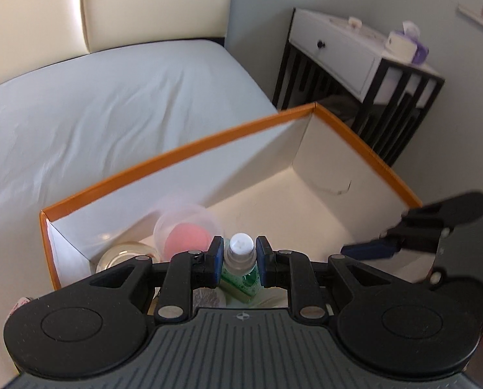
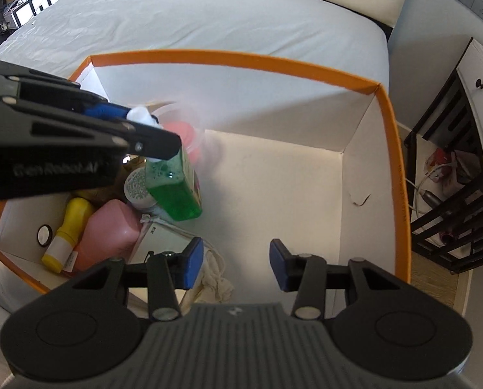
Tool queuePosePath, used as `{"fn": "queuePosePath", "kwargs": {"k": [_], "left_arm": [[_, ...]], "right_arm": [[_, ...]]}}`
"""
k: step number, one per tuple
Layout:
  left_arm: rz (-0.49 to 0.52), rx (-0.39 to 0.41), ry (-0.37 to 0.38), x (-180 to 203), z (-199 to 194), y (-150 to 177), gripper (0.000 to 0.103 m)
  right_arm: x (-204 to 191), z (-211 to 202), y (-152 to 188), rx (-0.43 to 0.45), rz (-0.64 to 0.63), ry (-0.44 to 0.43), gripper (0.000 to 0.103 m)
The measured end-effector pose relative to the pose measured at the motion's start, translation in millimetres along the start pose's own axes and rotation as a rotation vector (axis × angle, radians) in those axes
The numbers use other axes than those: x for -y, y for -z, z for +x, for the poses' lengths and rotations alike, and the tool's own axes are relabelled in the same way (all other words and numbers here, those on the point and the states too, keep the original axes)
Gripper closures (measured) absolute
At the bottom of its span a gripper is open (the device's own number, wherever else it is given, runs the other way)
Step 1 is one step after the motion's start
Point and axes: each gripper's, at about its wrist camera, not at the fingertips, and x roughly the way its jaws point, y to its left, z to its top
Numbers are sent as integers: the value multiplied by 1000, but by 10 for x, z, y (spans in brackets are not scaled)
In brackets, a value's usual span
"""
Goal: Organize rigid objects
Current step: 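Carry the green spray bottle into the orange box and open the left tool, then move both open tools back to the bed toward the tape measure and mint tin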
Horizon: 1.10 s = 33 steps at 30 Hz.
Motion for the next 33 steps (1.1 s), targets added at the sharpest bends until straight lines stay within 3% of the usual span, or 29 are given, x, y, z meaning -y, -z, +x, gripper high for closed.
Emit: {"fn": "queuePosePath", "kwargs": {"k": [8, 10, 14, 20, 27, 33], "left_arm": [[30, -30, 28, 53, 13, 7, 78], [12, -61, 38, 34, 44, -7, 66], [-8, -64, 46, -8, -43, 33, 56], [21, -38, 5, -80, -406, 165, 51], [-56, 54, -107, -508, -960, 341, 46], [-248, 110, -249, -1108, -1320, 512, 46]], "right_arm": [[23, 111, -7, -19, 28, 3, 57], [2, 103, -3, -16, 27, 6, 55], [-30, 74, 11, -10, 7, 26, 51], [-95, -54, 1, 5, -1, 49, 48], [-427, -276, -64, 69, -68, 25, 45], [-855, -519, -231, 201, -137, -35, 46]]}}
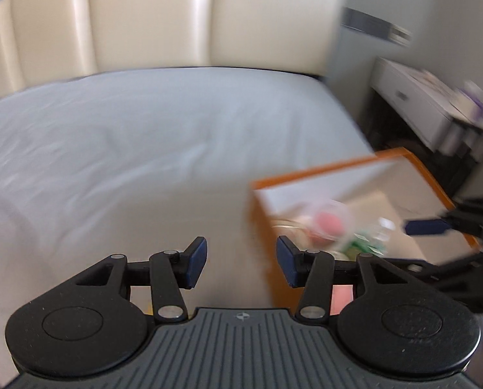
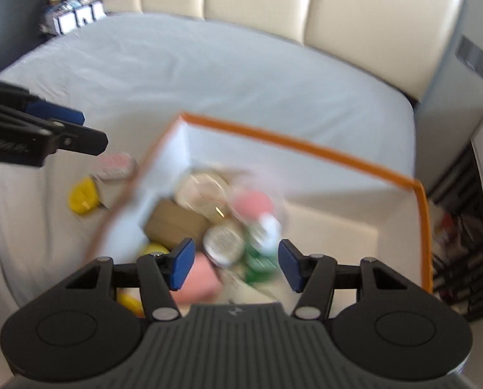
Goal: Organize rigid objects
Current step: 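Move both open tools back to the bed toward the tape measure and mint tin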
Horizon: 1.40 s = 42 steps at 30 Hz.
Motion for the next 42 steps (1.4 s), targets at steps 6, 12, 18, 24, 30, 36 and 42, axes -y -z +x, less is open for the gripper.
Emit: {"fn": "queuePosePath", "kwargs": {"k": [6, 12, 18, 24, 30, 36, 42], "left_arm": [[-209, 6, -90, -608, 91, 169, 46], [-372, -29, -103, -1016, 366, 450, 46], [-500, -94, -90, -1275, 585, 672, 46], [-451, -144, 7, -1119, 746, 701, 46], [-246, -181, -51, -818, 915, 701, 44], [-127, -198, -124, -734, 1171, 701, 37], [-45, -261, -139, -643, 1227, 766, 42]], "right_arm": [[-347, 43, -271, 42, -3, -91, 46], [-747, 429, -410, -1, 13, -171, 46], [-992, 756, -436, -57, -48, -138, 41], [-972, 867, -440, -71, -47, -131, 42], [-976, 988, -479, -68, -79, -88, 43], [-936, 994, -499, -71, -82, -102, 43], [-929, 997, -496, -72, -79, -114, 43]]}}
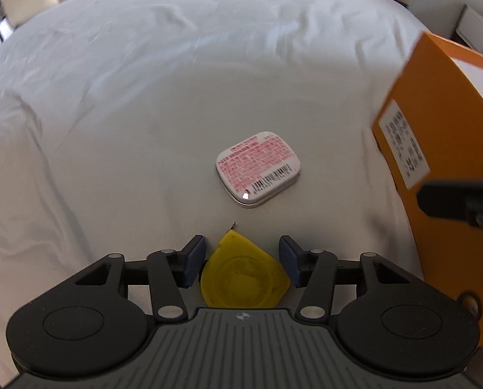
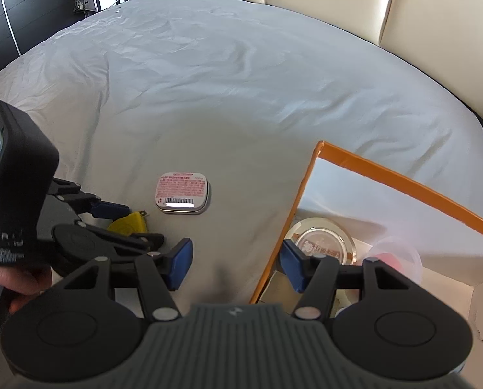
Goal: Organize rigid objects
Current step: 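Move both open tools back to the bed toward the tape measure and mint tin, then grasp the yellow tape measure with the left tool while the right tool approaches the mint tin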
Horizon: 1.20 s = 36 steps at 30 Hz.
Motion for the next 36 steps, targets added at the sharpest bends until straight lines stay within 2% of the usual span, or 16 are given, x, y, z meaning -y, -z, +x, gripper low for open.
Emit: {"fn": "queuePosePath", "kwargs": {"k": [6, 8, 12, 15, 18, 19, 20, 21, 22, 29, 32, 34, 36], "left_arm": [[33, -15, 26, -14, -92, 52, 33], [38, -13, 47, -25, -127, 70, 25], [49, -30, 34, 0, -97, 78, 24], [60, -41, 25, 29, -88, 66, 39], [56, -44, 23, 24, -75, 57, 43], [44, -43, 24, 7, -80, 55, 50], [29, -32, 15, -16, -88, 45, 63], [5, -29, 19, -55, -87, 26, 66], [-22, -20, 28, -104, -96, 13, 82], [-164, 0, 96, -364, -95, -35, 87], [-207, 53, 74, -459, -155, -68, 91], [-240, 96, 43, -534, -198, -89, 103], [-274, 142, 38, -604, -248, -113, 103]], "right_arm": [[0, -31, -11, -1, -13, -2, 43], [-9, -56, -18, 7, -26, 2, 43], [-33, -71, -35, 13, -42, 10, 43], [-52, -49, -67, 6, -47, 19, 42], [-72, -35, -83, 0, -47, 29, 42], [-75, -28, -94, -2, -49, 32, 42], [-83, -21, -102, -5, -52, 36, 42], [-93, -14, -110, -8, -56, 42, 42], [-99, -7, -121, -10, -61, 48, 42], [-129, -23, -258, 20, -59, 116, 42], [-98, -13, -312, 34, -28, 130, 43], [-106, -56, -338, 84, -20, 167, 43], [-153, -144, -373, 152, -30, 204, 43]]}}
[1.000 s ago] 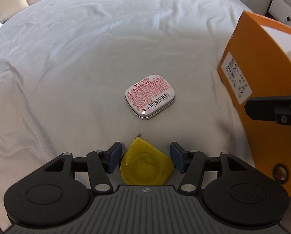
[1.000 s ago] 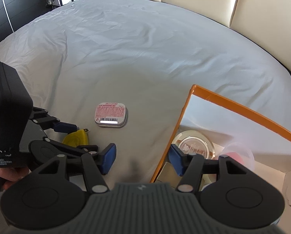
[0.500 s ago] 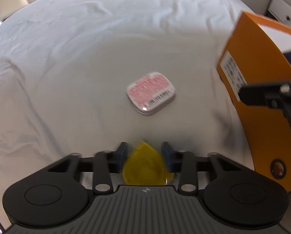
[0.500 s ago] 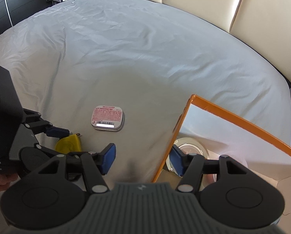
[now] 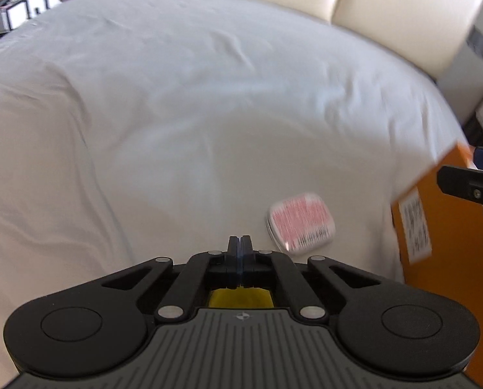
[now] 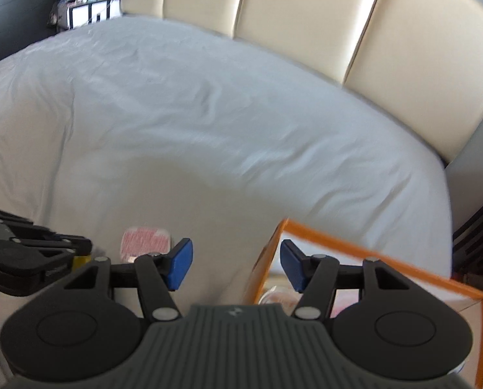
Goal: Organize rigid objects
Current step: 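Grasp the yellow tape measure with the left tool while the right tool approaches the mint tin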
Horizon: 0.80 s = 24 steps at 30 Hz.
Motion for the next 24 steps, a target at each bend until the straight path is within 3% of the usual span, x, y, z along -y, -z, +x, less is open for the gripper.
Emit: {"fn": "queuePosePath", "kwargs": {"k": [3, 6, 8, 10, 12, 14, 16, 21, 24], "left_arm": [[-29, 27, -3, -52, -2, -67, 103], [19, -13, 6, -28, 53, -128, 96], [44, -42, 29, -42, 14, -120, 64], [70, -42, 75, -70, -71, -72, 43], [71, -44, 87, -106, -107, -21, 42], [64, -81, 55, -133, -57, -5, 39], [53, -115, 33, -158, -29, 3, 39], [88, -141, 157, -112, -101, 54, 32], [175, -189, 103, 7, -12, 110, 32]], "right_arm": [[-71, -39, -91, 31, -22, -37, 42], [-157, 162, -145, -55, -22, -105, 42], [-208, 348, -142, -115, -7, -137, 42], [-257, 533, -138, -167, 13, -144, 41], [-325, 627, -162, -160, 8, -127, 28], [-386, 690, -221, -157, 2, -138, 26], [-432, 786, -286, -194, 7, -179, 25], [-494, 1080, -266, -293, 29, -212, 25], [-483, 1229, -207, -347, 62, -238, 28]]}}
